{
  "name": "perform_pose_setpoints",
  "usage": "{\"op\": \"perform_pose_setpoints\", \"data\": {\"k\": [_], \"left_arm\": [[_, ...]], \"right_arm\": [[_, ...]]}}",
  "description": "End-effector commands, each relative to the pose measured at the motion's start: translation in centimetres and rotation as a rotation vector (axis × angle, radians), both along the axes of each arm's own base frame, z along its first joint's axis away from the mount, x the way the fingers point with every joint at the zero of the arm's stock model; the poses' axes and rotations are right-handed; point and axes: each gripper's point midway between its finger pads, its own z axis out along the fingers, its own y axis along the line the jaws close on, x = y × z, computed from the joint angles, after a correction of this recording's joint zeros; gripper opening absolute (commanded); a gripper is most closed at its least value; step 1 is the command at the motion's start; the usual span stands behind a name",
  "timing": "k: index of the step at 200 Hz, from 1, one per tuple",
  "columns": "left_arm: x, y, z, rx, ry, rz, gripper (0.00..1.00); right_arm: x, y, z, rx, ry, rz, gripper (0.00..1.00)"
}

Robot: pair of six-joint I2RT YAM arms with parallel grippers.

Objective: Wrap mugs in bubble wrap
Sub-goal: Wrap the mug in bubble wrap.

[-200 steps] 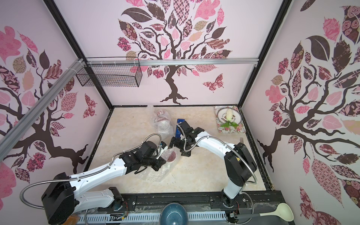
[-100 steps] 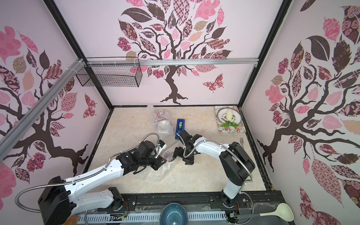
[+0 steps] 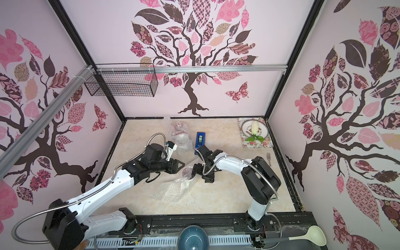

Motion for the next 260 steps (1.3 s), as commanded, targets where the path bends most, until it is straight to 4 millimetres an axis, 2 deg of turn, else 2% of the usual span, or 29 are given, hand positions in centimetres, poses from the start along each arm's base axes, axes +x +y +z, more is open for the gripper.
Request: {"op": "perform_pose_setpoints", "data": {"k": [1,48,77,101,120,131,159,201,216,236,249,260], "left_arm": [[0.0,-1.1,-0.7,0.015,0.047,-0.072,0.54],[-0.5,-1.2,-5.3,0.111,0.184,-0.117,0.51],[-1.0,-0.8,-7.6,0.163,0.246,-0.122,0.48],[-1.4,-1.0,-7.9,0.139,0.259,-0.126,0.48],[-1.3,-1.1,-7.6,0.130,0.251,-0.121,0.48],[-1.2,-1.2,-7.4,0.119,0.244,-0.124,0.48],[-1.2,-1.5,-7.3,0.108,0.249,-0.134,0.48],[-1.1,-1.3,-7.3,0.111,0.243,-0.118,0.48],[-1.0,-1.3,-7.4,0.114,0.243,-0.109,0.48],[-0.7,-1.3,-7.3,0.120,0.239,-0.102,0.48],[-0.3,-1.1,-7.1,0.128,0.232,-0.085,0.48],[-0.1,-1.2,-6.9,0.122,0.227,-0.080,0.48]], "right_arm": [[0.7,-0.1,0.6,-0.026,-0.028,-0.009,0.88],[1.0,-0.1,1.5,-0.019,-0.048,-0.014,0.88],[1.8,-0.6,4.4,-0.017,-0.109,-0.040,0.93],[2.1,-1.1,7.3,0.041,-0.160,-0.072,0.98],[2.3,-0.1,9.3,0.129,-0.192,-0.081,1.00],[2.4,0.8,9.7,0.173,-0.185,-0.074,1.00],[2.1,2.3,8.2,0.161,-0.137,-0.016,1.00],[0.3,0.5,2.9,0.020,-0.045,-0.001,0.94],[-0.6,-0.4,0.6,-0.032,-0.005,0.010,0.89],[-1.3,-1.2,-1.9,-0.089,0.012,0.026,0.74],[-1.1,-1.9,-2.8,-0.141,0.006,0.032,0.65],[-0.7,-2.3,-3.6,-0.183,-0.007,0.038,0.62]]}}
